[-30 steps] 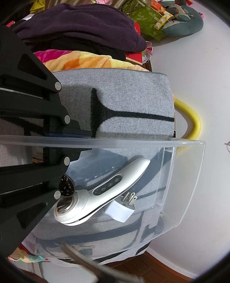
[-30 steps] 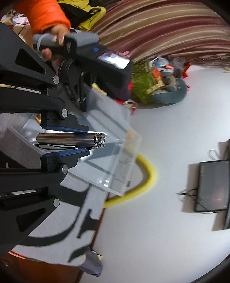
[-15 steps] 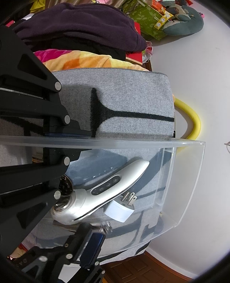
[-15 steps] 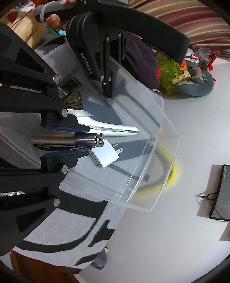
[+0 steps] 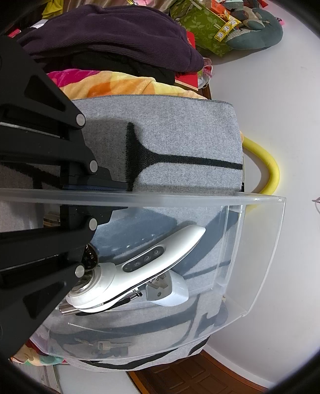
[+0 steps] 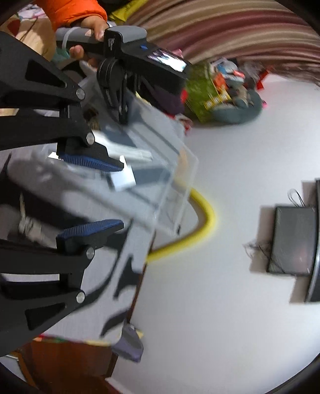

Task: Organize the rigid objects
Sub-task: 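Lower the silver flashlight into the box and open the right tool, then grasp the small black microphone beside the keys with the right tool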

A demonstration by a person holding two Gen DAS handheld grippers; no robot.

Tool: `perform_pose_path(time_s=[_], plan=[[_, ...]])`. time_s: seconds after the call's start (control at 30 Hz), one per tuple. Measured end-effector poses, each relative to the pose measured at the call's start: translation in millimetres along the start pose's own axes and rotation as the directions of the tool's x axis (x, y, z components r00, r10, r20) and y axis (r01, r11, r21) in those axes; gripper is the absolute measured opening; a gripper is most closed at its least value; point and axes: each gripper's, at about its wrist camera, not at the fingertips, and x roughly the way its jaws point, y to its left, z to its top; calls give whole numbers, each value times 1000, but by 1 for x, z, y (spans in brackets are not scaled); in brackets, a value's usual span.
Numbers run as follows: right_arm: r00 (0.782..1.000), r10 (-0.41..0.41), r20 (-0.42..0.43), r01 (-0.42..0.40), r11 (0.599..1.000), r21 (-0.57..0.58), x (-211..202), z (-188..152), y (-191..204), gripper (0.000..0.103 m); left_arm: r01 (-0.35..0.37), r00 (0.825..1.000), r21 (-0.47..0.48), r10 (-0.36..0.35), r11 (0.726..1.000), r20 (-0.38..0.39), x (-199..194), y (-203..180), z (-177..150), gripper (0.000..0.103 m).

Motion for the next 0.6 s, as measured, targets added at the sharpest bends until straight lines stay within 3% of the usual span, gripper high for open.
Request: perform_pose_path(time_s=[0.13, 0.27, 0.6], plan=[[998, -58, 9, 57, 997, 47, -16, -11, -33, 46, -2, 1000, 1, 2, 1000, 0, 0, 0, 0, 5], [995, -77, -55, 83, 991, 106, -11, -33, -58, 47, -8, 1000, 5, 8, 1000, -1, 0, 0, 0, 5], [972, 12, -236, 43, 973, 227, 35, -102, -78, 47, -17, 1000, 9, 17, 1000, -2, 0, -1, 0, 5]])
